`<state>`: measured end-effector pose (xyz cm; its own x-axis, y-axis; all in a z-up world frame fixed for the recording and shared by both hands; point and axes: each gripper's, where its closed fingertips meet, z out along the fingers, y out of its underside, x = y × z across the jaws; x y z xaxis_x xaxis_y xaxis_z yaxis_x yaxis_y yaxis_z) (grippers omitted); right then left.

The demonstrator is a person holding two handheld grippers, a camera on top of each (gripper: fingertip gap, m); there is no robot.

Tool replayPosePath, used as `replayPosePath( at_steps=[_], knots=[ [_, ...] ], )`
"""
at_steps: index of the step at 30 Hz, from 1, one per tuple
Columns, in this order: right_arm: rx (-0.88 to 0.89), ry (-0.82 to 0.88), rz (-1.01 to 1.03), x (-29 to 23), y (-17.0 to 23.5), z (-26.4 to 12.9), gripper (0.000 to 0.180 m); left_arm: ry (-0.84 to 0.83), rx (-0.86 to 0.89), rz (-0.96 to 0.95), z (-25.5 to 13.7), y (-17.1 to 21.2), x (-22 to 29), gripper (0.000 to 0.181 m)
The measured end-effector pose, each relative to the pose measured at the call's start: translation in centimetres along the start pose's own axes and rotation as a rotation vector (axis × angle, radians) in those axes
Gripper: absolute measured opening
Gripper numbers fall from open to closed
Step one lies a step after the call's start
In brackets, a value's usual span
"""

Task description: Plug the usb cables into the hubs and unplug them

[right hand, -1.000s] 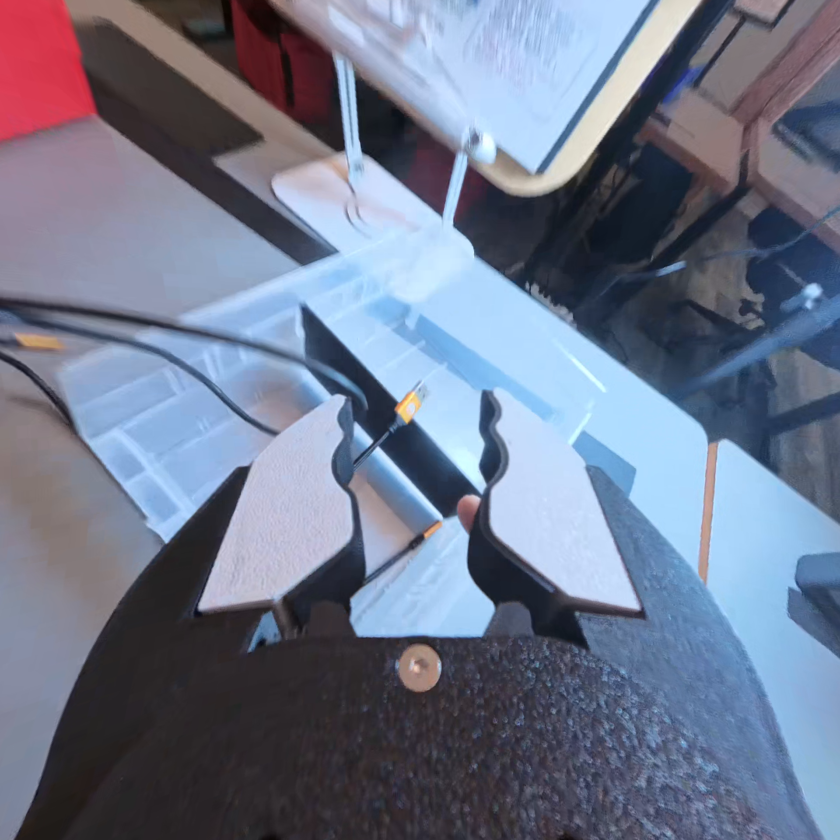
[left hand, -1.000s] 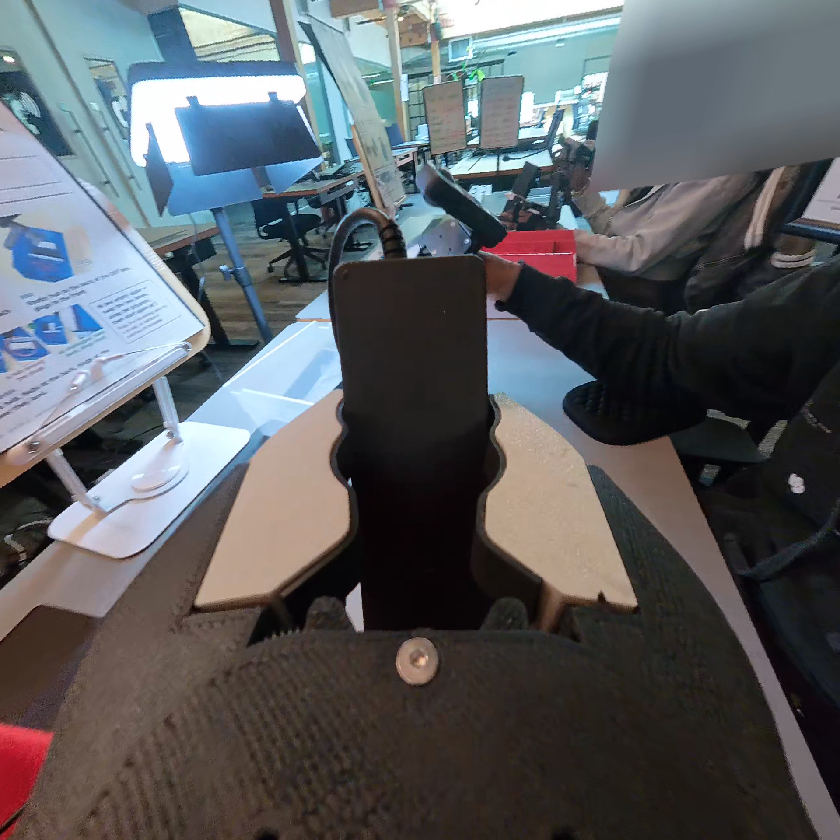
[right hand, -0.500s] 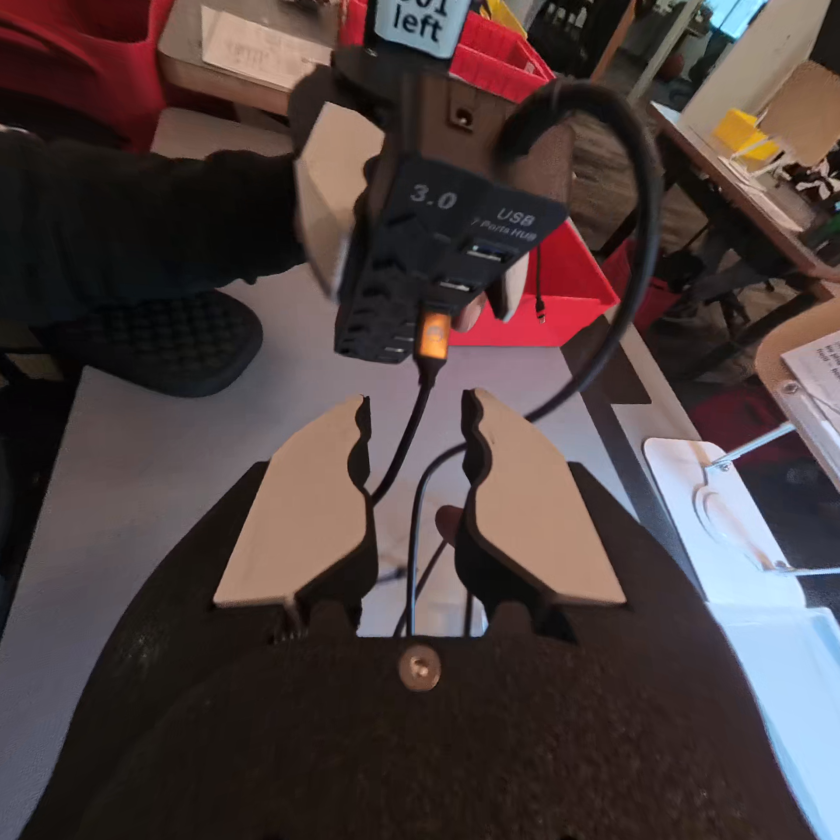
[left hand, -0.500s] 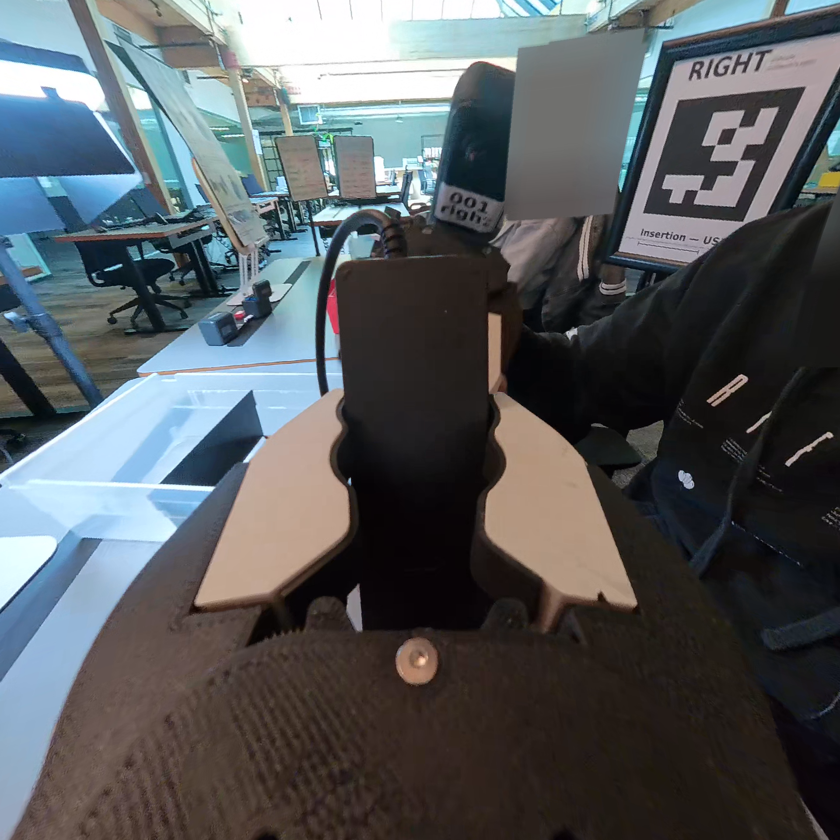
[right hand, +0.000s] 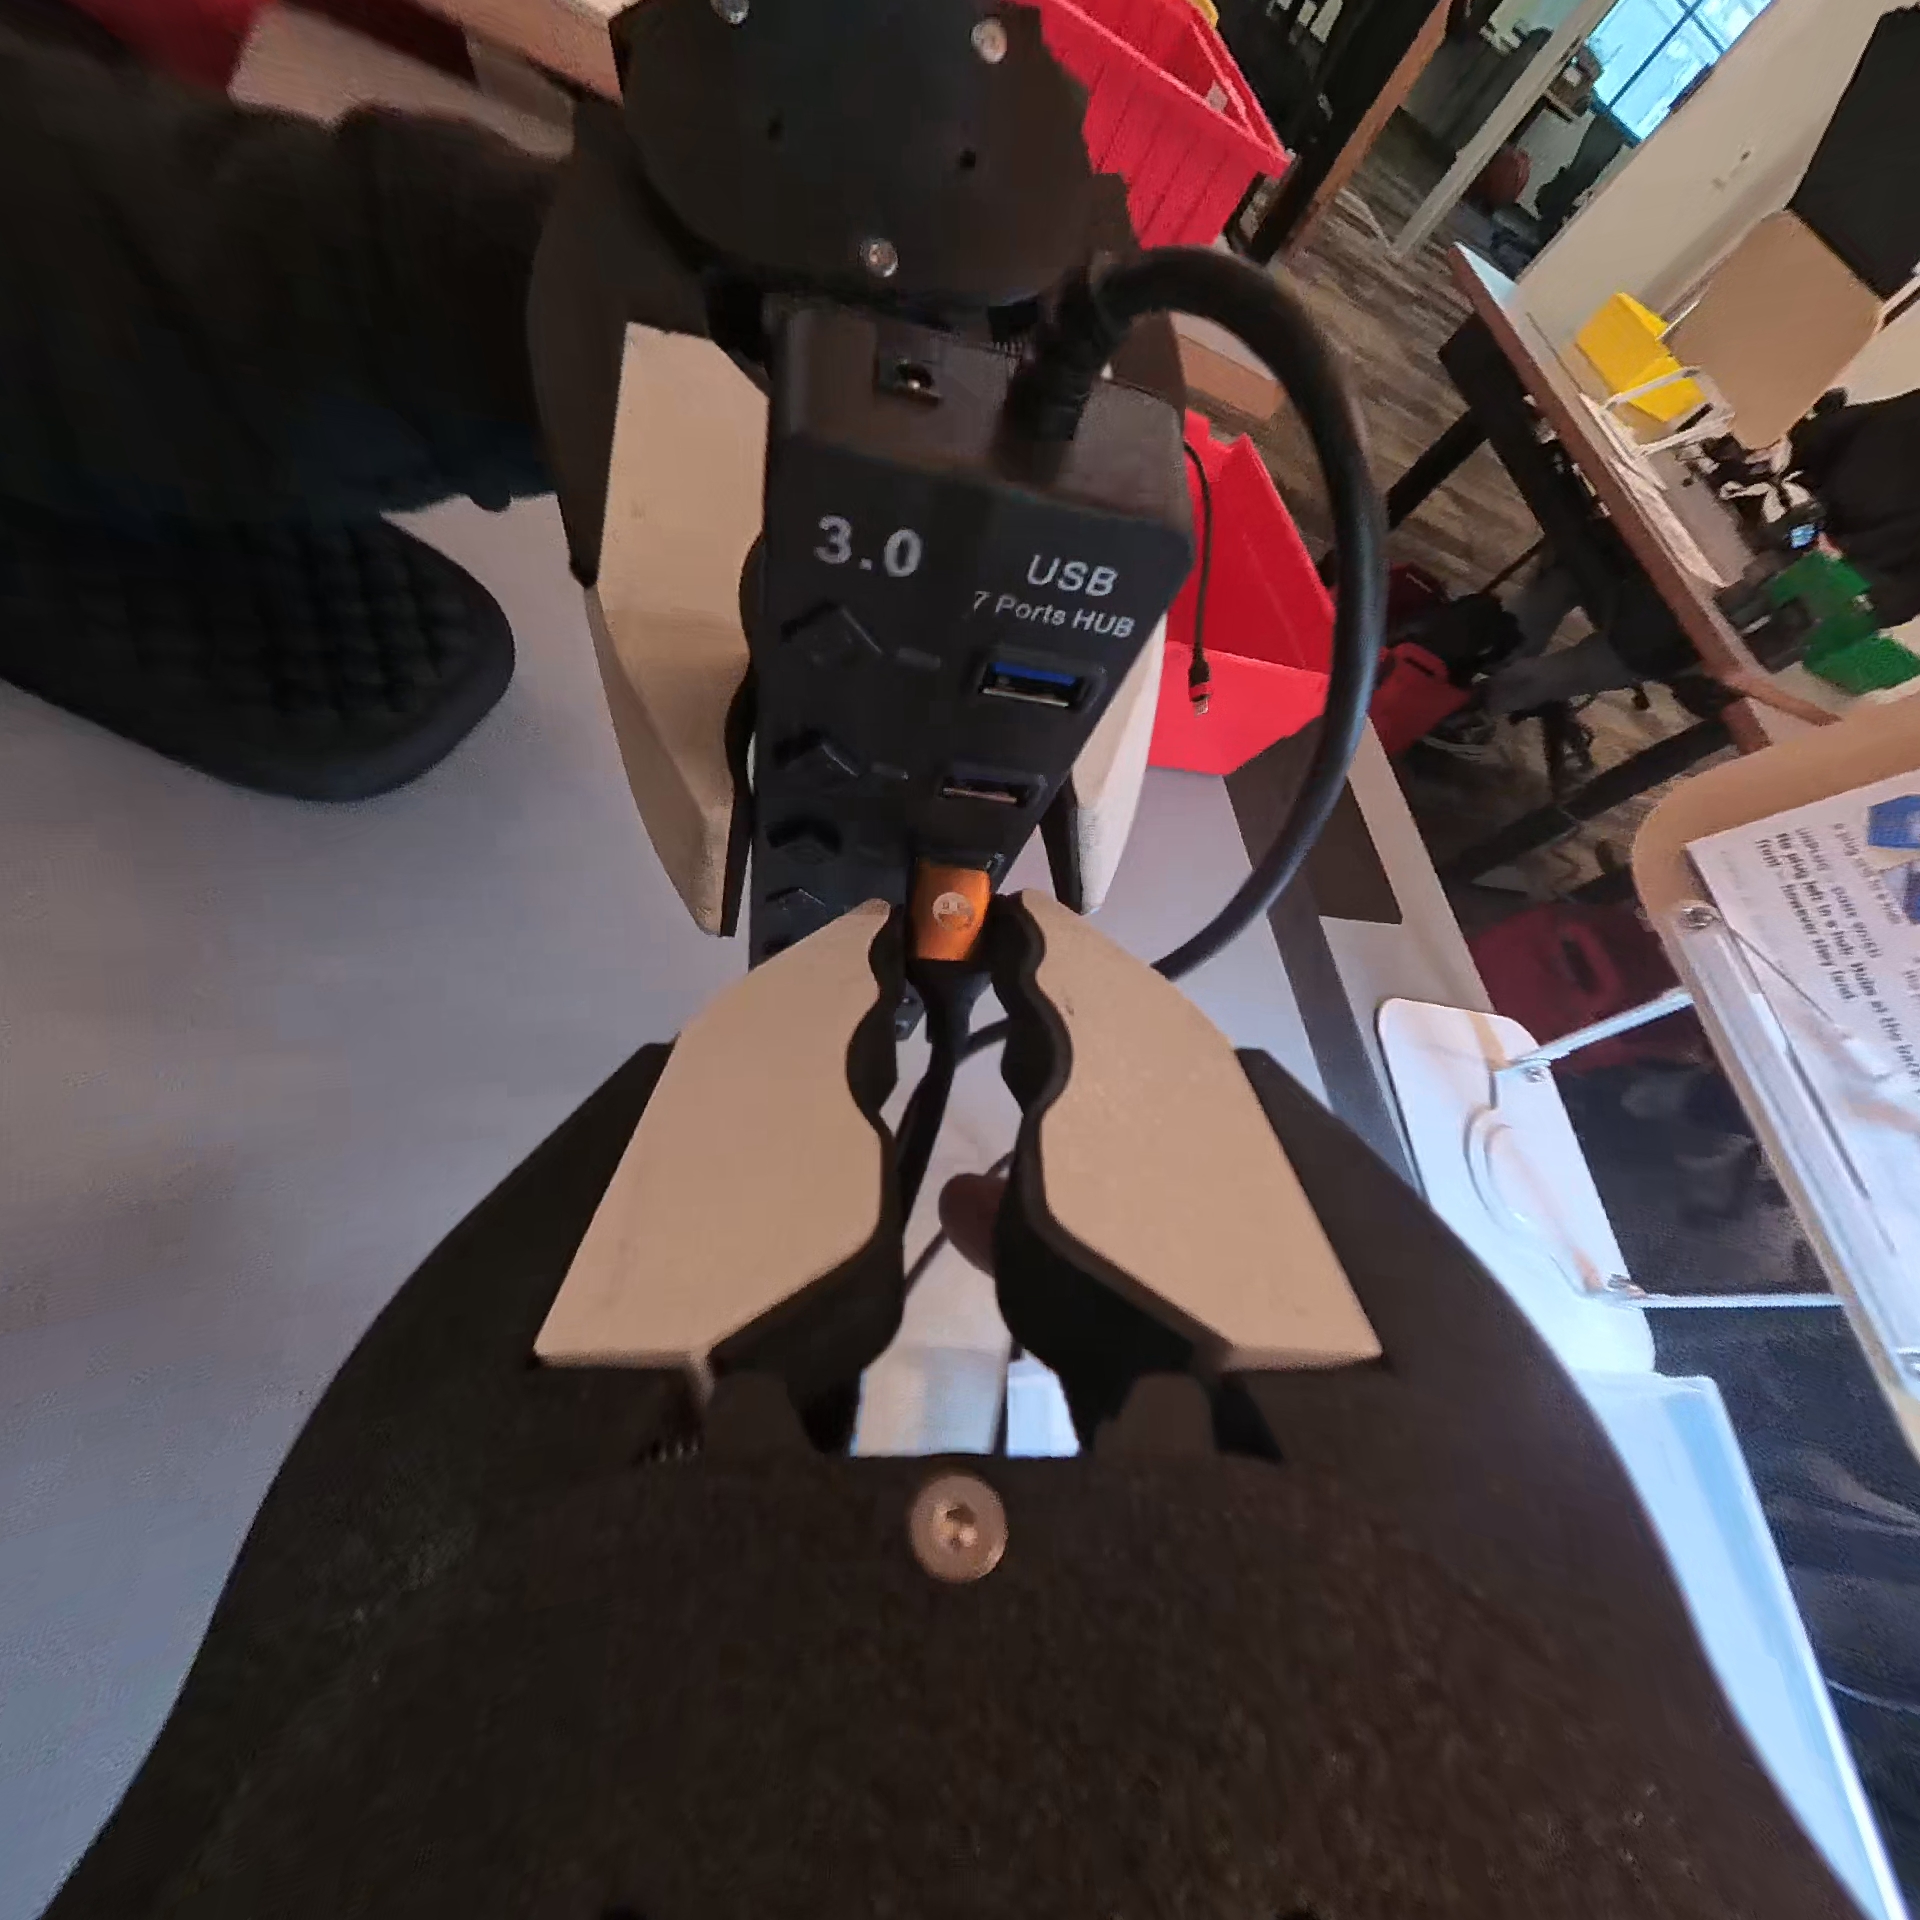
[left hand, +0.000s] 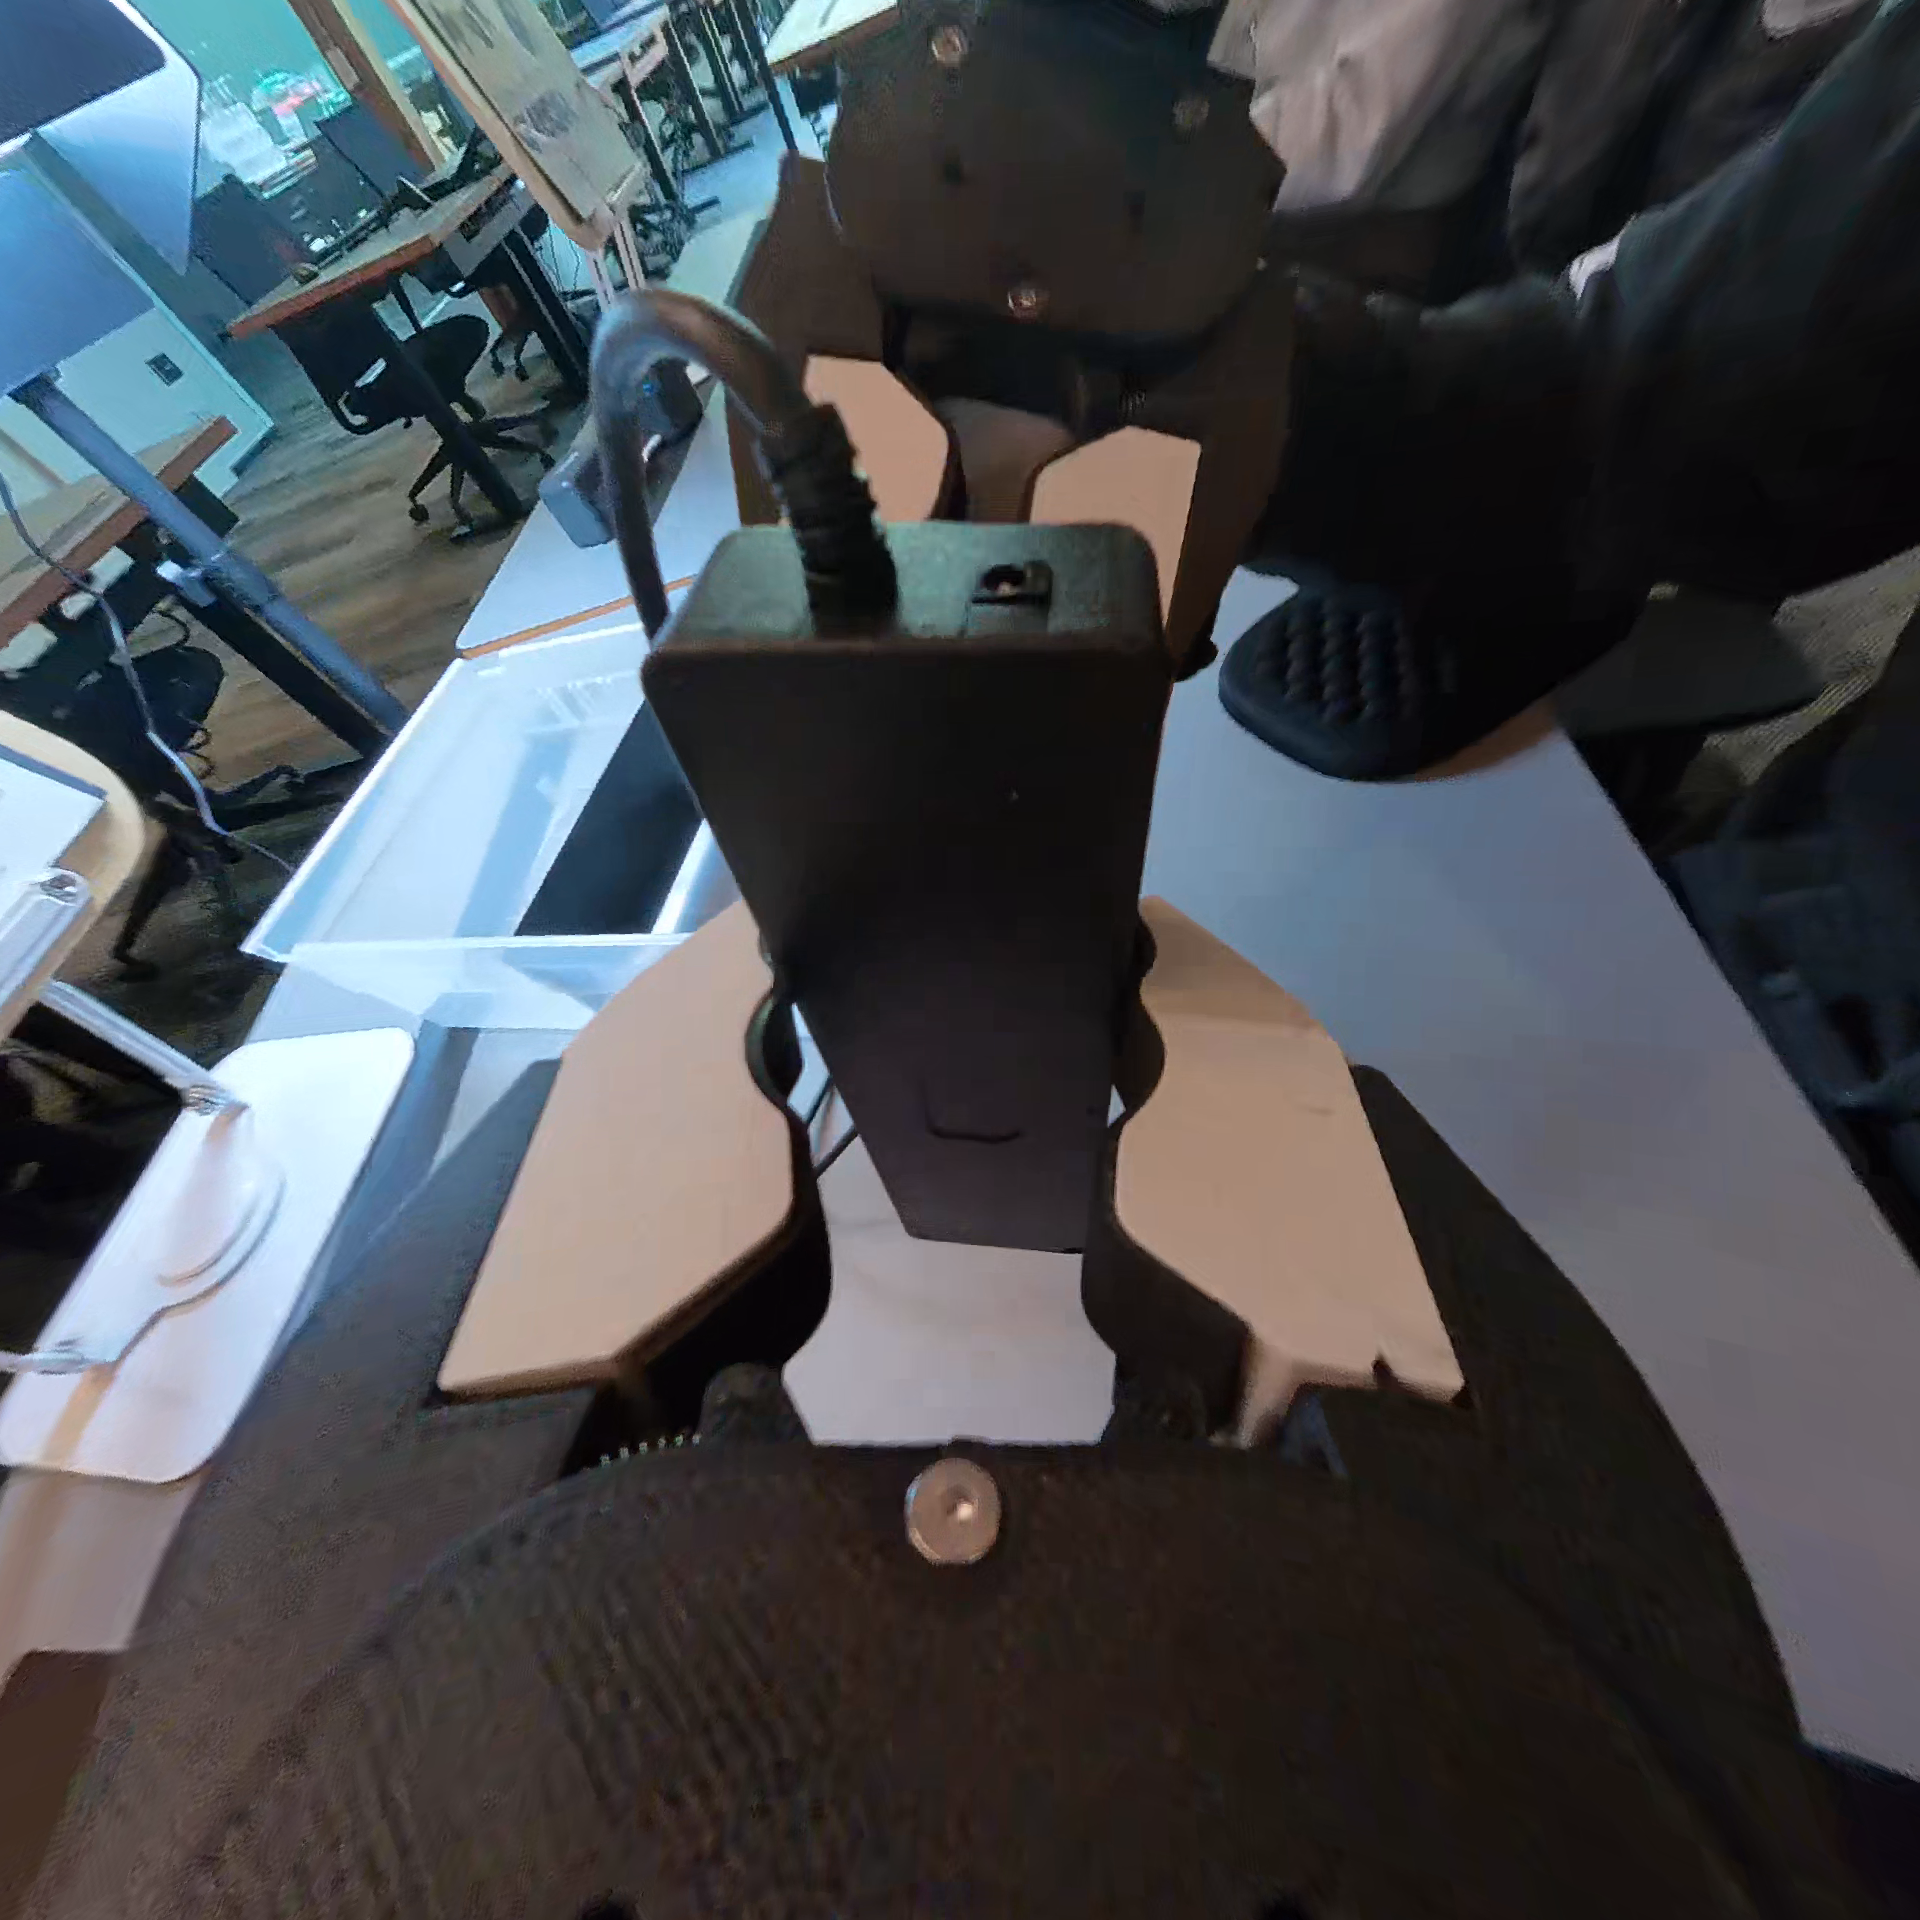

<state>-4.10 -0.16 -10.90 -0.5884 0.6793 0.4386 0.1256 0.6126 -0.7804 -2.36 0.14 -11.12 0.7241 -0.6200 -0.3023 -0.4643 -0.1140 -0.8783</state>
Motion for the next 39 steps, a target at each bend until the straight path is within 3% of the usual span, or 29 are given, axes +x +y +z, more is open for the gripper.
replayPosePath(
  at_steps=[3, 7, 10, 16, 20, 24, 30, 35, 39],
  knots=[
    [-0.042, 0.053, -0.028, 0.8, 0.4, -0.5, 0.015, -0.095, -0.056, 0.082, -0.5, 0.0, -1.1, 0.058],
    [-0.03, 0.053, 0.005, 2.5, 0.7, -4.8, 0.016, -0.241, -0.008, -0.039, -6.4, 1.0, -5.3, 0.058],
    [0.183, 0.116, 0.027, 4.4, -2.3, -10.4, 0.016, -0.295, 0.047, -0.103, -10.2, 1.2, -6.7, 0.058],
    [0.676, 0.323, 0.103, 8.1, -6.3, -21.6, 0.016, -0.282, -0.056, -0.143, -11.9, 4.1, -7.0, 0.059],
    [0.701, 0.57, 0.107, 11.4, -4.5, -24.6, 0.015, -0.15, -0.05, -0.178, -12.0, 4.3, -5.0, 0.058],
    [0.845, 0.557, 0.24, 13.5, -3.2, -24.7, 0.016, -0.153, -0.129, -0.209, -11.7, 5.9, -5.1, 0.058],
    [0.794, 0.638, 0.269, 16.3, 0.3, -22.0, 0.015, -0.089, -0.114, -0.244, -10.9, 6.3, -4.7, 0.057],
    [0.492, 0.571, 0.379, 18.1, 7.6, -14.5, 0.016, -0.072, -0.102, -0.234, -10.1, 6.1, -4.6, 0.056],
    [0.04, 0.457, 0.437, 16.6, 14.7, -7.5, 0.016, -0.057, -0.059, -0.219, -9.4, 5.2, -4.4, 0.056]
  ],
)
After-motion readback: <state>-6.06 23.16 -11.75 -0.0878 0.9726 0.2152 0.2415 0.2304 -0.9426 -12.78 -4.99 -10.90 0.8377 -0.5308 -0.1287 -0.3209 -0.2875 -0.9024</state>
